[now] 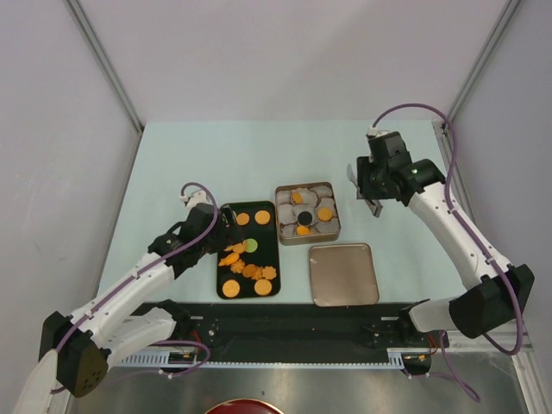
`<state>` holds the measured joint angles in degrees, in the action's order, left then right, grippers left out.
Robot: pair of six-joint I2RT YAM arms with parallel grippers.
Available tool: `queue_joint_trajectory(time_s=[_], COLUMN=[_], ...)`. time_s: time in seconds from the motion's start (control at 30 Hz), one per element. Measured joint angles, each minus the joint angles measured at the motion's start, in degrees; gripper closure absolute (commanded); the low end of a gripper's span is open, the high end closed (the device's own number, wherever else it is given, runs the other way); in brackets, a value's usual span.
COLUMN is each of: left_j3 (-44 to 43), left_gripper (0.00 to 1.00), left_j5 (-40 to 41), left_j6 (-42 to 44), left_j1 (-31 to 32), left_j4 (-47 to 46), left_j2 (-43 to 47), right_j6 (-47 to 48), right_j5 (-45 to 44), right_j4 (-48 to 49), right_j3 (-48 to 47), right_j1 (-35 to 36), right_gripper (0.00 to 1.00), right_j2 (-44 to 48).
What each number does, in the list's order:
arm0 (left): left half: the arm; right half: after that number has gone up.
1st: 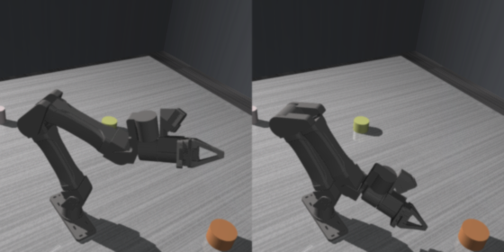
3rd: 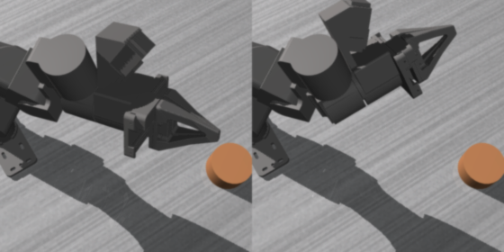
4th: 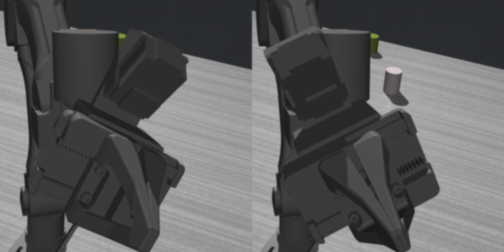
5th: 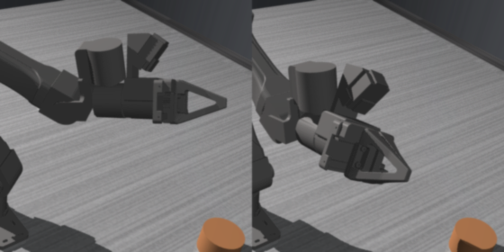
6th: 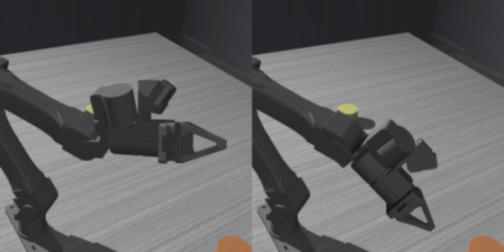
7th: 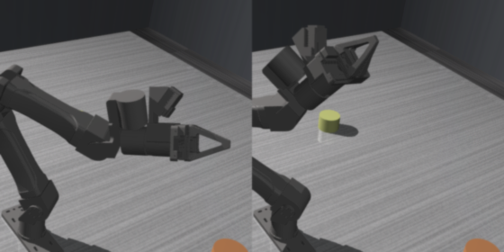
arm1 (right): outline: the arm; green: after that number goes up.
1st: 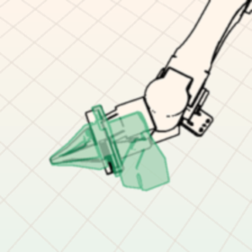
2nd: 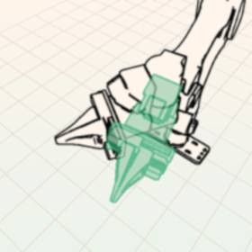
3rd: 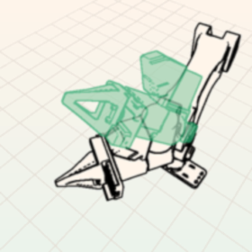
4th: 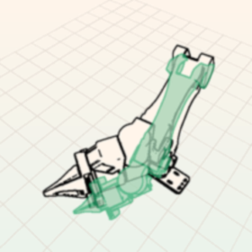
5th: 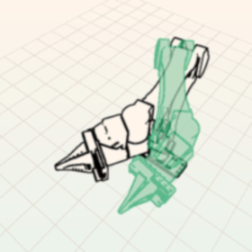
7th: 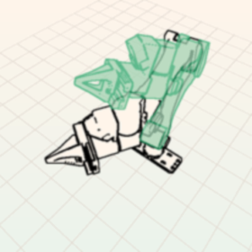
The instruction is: Pack the cookies
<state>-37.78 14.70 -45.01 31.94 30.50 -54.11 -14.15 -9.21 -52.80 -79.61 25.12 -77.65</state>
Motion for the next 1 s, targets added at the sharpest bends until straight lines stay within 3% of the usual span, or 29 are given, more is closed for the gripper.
queue_joint_trajectory(time_s=[0.17,0.43,0.6,1.0], left_j3=[0.0,-0.07,-0.07,0.17], left_gripper=[0.0,0.0,0.0,0.0], left_j5=[-1.53,-5.4,-6.4,-7.04], left_j6=[0.04,0.04,0.04,-0.09], left_j1=[0.0,0.0,0.0,0.0], left_j4=[-0.66,-2.16,-2.36,-2.58], left_j2=[0.68,1.88,4.39,7.04], right_j6=[-1.03,-4.13,-4.22,-4.28], right_j5=[-0.24,0.76,0.2,-0.63], right_j4=[2.54,8.2,9.55,10.36], right_j3=[-0.02,-0.11,-0.15,-4.26], right_j1=[-8.48,-17.18,-19.06,-22.69], right_gripper=[0.52,0.54,0.53,0.39], right_j2=[-3.61,-16.72,-22.1,-35.58])
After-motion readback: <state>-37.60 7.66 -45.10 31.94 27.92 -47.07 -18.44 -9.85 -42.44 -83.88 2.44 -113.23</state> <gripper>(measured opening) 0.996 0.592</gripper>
